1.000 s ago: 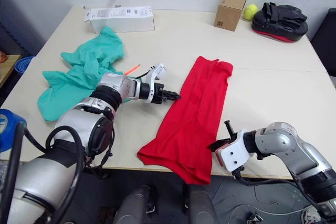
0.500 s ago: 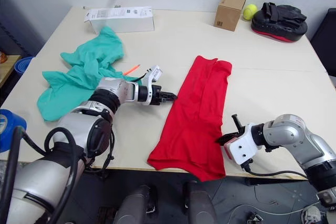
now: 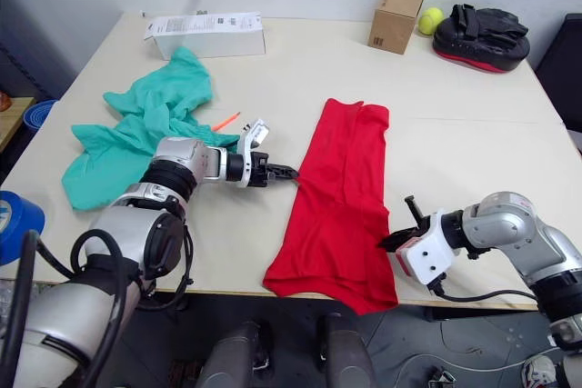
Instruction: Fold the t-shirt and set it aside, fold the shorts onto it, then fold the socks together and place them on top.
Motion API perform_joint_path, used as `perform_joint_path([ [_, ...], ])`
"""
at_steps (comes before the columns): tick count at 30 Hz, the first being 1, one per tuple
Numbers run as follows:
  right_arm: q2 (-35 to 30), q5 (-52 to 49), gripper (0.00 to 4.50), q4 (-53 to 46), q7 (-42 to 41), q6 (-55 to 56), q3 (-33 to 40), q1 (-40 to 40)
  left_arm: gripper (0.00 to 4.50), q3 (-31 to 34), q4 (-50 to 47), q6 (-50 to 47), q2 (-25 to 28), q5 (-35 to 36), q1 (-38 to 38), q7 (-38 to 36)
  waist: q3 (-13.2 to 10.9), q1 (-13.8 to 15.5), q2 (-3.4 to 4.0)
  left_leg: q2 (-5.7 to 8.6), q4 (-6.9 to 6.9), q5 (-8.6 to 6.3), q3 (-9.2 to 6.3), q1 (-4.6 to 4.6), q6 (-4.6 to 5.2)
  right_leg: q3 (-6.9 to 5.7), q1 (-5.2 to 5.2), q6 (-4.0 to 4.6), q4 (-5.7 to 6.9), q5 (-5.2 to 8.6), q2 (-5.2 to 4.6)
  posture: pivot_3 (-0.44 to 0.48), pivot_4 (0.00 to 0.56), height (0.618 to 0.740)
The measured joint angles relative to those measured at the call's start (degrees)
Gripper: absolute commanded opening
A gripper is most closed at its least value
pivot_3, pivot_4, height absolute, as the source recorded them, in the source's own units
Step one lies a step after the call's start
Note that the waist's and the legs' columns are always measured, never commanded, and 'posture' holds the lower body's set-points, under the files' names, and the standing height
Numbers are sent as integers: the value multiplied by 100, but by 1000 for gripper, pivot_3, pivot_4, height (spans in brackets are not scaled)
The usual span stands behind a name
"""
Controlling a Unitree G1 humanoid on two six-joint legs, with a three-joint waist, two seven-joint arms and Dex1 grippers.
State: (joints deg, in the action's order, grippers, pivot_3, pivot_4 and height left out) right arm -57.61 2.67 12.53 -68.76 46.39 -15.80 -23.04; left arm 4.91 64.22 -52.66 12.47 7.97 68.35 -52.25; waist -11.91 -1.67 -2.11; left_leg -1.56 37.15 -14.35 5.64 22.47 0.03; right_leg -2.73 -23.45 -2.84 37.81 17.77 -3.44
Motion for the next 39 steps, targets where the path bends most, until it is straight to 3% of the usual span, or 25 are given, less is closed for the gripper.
perform_joint_path([
  [11,136,179,0,788,9,821,-207,-402,16,-34,-2750,-1473,422,572,-1310,446,1,8,1,-3,0,1,2,-8,-2,7,4,2,7,1,0,0,150,740],
  [17,162,216,0,1260,5,1131,-328,-744,16,-24,-3432,-1733,451,840,-1676,757,1,6,1,-3,1,1,1,-9,-2,6,7,2,6,1,0,0,150,740],
  [22,213,-203,0,1047,-81,755,-398,-593,16,-151,-3975,-1667,576,1020,-1945,732,1,9,1,-4,0,2,0,-9,-3,6,7,3,6,1,0,0,150,740],
  [24,213,-486,0,703,-131,431,-402,-377,404,-226,-4214,-1521,688,1072,-2061,646,1,11,1,-5,1,2,-2,-9,-4,5,8,4,6,2,0,0,150,740],
  [27,212,-680,619,340,-188,38,-401,-191,1203,-539,-4828,-1233,1026,1146,-2336,338,1,1,2,-5,0,2,-2,-10,-4,6,9,5,6,2,0,0,150,740],
  [32,158,-866,2321,122,-228,-285,-238,0,2829,-1407,-6506,-1,2170,1184,-3226,-846,3,13,6,-7,-8,-1,-4,-12,-7,7,10,18,2,9,-2,0,150,740],
  [37,-186,-1258,4022,-52,-436,-265,103,267,4386,-1926,-7255,2434,2885,716,-3760,-1856,6,58,13,-5,-6,-11,-11,-13,16,3,20,29,-12,12,-10,0,150,740],
  [38,-274,-1337,4394,-96,-495,-232,156,326,4500,-1971,-7240,2942,2901,585,-3762,-1969,5,73,14,-6,-6,-17,-11,-13,30,3,22,31,-17,11,-10,0,150,740],
  [39,-343,-1391,4452,-108,-571,-143,230,384,4500,-2030,-7219,3514,2913,430,-3758,-2077,6,86,14,-6,-5,-30,-11,-13,52,2,24,33,-21,10,-10,0,150,740],
])
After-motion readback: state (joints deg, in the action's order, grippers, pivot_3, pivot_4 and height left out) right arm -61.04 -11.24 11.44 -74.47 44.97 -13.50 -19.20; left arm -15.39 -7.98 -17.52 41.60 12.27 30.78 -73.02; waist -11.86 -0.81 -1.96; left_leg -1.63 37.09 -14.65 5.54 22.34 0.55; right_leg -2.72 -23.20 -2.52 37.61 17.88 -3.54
